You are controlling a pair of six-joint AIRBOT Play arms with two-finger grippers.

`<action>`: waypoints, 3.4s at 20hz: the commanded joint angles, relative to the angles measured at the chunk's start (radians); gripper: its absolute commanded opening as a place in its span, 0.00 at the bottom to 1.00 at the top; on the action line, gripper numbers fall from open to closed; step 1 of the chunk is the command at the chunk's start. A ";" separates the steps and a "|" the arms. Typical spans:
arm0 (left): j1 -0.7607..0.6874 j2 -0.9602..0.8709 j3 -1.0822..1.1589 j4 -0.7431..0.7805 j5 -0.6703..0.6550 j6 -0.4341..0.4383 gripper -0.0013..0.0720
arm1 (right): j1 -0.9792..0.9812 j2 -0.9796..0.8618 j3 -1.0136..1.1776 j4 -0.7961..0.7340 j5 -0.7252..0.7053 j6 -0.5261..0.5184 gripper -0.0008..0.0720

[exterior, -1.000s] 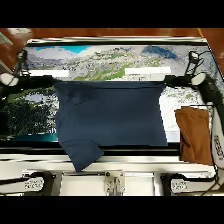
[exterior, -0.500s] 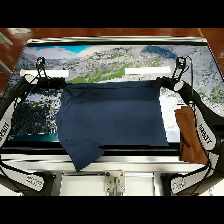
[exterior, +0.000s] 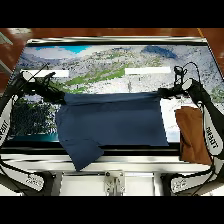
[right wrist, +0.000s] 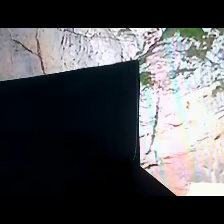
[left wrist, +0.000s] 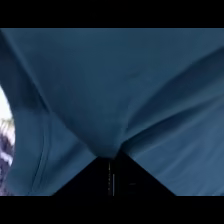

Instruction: Fold the shirts.

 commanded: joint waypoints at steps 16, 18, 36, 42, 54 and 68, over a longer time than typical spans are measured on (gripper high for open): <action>-0.012 -0.040 0.004 0.070 -0.180 -0.125 0.43 | -0.011 -0.048 0.000 0.007 0.148 0.120 0.58; 0.002 -0.024 0.004 0.070 -0.229 -0.130 0.64 | -0.029 0.011 0.000 0.029 0.172 0.094 0.72; 0.324 0.573 -1.008 -0.164 -0.031 0.011 0.64 | -0.378 0.322 -0.002 -0.034 0.541 -0.013 0.72; 0.237 0.501 -1.051 -0.174 0.068 0.011 0.64 | -0.378 0.282 -0.003 -0.034 0.554 -0.004 0.72; 0.141 0.446 -1.051 -0.249 0.125 0.021 0.08 | -0.378 0.265 -0.256 -0.065 0.620 -0.026 0.94; 0.142 0.528 -1.026 -0.240 0.063 0.061 0.07 | -0.377 0.216 -0.509 0.050 0.596 -0.098 0.93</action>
